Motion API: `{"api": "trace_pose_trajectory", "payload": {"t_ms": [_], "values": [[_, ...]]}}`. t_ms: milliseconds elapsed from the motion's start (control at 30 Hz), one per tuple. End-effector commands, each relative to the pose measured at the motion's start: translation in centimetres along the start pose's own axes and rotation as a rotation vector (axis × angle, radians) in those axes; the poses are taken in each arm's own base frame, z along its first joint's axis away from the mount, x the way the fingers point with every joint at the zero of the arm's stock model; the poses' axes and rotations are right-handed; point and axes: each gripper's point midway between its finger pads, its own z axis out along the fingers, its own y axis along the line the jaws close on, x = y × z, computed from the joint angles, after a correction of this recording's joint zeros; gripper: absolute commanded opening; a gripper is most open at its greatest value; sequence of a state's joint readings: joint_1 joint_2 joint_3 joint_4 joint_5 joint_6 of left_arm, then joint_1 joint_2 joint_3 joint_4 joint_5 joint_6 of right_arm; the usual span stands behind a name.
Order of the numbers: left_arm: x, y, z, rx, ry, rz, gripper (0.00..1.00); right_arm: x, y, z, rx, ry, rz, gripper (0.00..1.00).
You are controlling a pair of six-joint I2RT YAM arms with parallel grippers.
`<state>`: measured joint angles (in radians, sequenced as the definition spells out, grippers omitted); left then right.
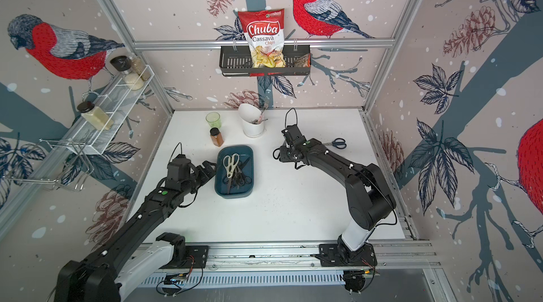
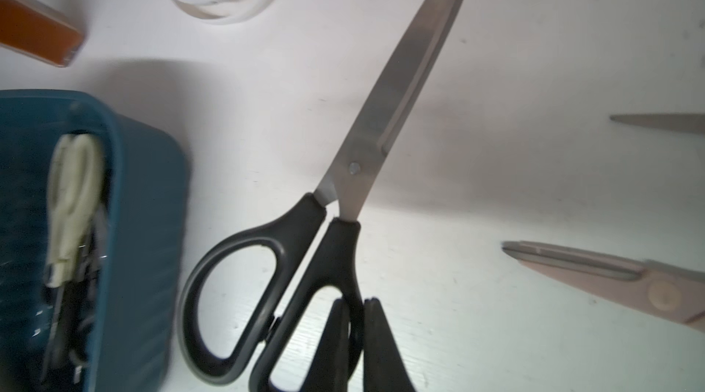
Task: Put the scissors into the storage box
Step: Pick up the scissors from the center of the board, then place the scissors in the storage box.
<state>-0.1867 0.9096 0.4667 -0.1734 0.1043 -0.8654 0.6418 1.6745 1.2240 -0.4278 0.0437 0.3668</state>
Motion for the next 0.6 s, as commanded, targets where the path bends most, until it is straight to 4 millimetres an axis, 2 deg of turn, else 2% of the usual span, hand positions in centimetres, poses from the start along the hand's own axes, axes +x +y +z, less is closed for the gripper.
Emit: {"api": "trace_pose_trajectory", "payload": {"t_ms": [0,133,267,567], "values": [[-0.3,0.8,0.0,0.01,-0.027,-0.044,0.95,-1.0,2.8,-0.9,-0.024,-0.024,-0.041,0.0],[0.3,2.7,0.3,-0.013,-0.019,-0.09,0.95,-1.3,6.7,-1.2,-0.069,-0.036,-0.095,0.0],[1.0,4.1,0.8,-0.013,0.003,-0.134,0.95,-0.4,10.3,-0.7,-0.093,-0.028,-0.169,0.0],[1.7,4.8,1.2,-0.007,0.034,-0.157,0.95,4.7,17.2,2.3,-0.09,0.075,-0.393,0.0]]}}
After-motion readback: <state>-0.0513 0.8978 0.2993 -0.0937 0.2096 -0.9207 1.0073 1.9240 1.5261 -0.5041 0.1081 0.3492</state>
